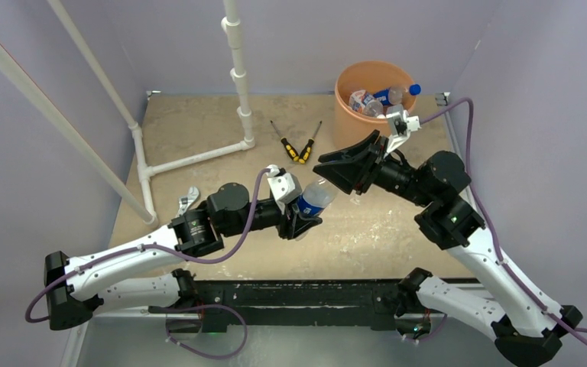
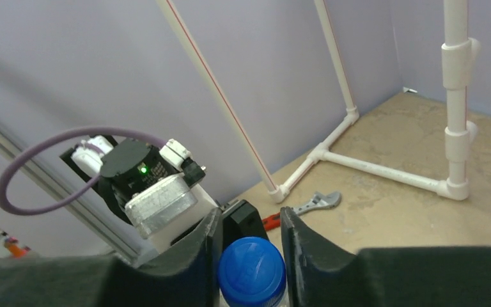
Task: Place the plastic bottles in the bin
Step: Place the plastic bottle in the trash bin.
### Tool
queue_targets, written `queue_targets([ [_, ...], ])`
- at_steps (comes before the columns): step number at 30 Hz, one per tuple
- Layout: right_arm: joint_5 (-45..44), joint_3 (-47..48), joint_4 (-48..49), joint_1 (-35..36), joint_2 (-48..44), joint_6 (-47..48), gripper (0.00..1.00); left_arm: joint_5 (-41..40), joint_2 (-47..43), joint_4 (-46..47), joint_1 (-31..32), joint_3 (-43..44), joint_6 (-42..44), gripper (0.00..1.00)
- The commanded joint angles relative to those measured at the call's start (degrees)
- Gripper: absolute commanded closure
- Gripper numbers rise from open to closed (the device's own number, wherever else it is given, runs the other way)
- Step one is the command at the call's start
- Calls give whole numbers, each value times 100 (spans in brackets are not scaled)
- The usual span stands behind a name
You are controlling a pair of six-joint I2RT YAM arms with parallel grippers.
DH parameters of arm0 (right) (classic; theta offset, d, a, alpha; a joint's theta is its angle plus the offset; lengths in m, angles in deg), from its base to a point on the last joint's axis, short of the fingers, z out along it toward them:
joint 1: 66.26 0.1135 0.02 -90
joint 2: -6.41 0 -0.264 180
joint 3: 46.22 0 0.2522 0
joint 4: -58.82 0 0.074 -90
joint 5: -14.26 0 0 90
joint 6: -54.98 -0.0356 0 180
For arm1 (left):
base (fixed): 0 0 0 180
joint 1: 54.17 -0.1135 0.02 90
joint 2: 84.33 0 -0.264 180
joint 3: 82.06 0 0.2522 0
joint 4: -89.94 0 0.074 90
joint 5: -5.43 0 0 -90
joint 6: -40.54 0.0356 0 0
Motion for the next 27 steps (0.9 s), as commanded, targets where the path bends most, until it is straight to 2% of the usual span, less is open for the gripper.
queue_targets([
  [1, -149, 173, -60, 2, -13, 128, 78, 24, -101, 269, 13, 278, 105, 69],
  [4, -71, 159, -60, 2, -15, 93, 100, -79, -124, 269, 13, 287, 89, 70],
  [7, -155, 125, -60, -3, -72, 67, 100, -134, -167, 296, 13, 261, 77, 71],
  [9, -168, 99, -60, 0, -127, 38, 65, -173, -195, 326, 13, 228, 62, 72],
  [10, -171, 67, -60, 2, -166, 13, 50, -195, -199, 336, 13, 214, 62, 72],
  [11, -193, 25, -60, 2, -203, -37, 40, -211, -200, 339, 13, 202, 60, 73],
  [13, -216, -38, -35, -1, -254, -75, 35, -209, -181, 348, 13, 179, 53, 73],
  [17, -228, -163, 85, 1, -326, -161, 32, -168, -144, 381, 13, 167, 43, 73],
  [20, -159, -166, 55, 1, -244, -162, 39, -155, -140, 406, 13, 157, 36, 74],
  [21, -165, -166, 45, -3, -213, -162, 45, -155, -146, 417, 13, 167, 30, 74],
  [24, -177, -184, 64, 1, -119, -196, 75, -163, -150, 427, 13, 194, 29, 74],
  [26, -177, -165, 65, 2, -69, -210, 99, -175, -148, 436, 13, 192, 2, 71],
  [27, -242, -162, 60, 2, -72, -206, 100, -207, -147, 436, 13, 183, -18, 63],
])
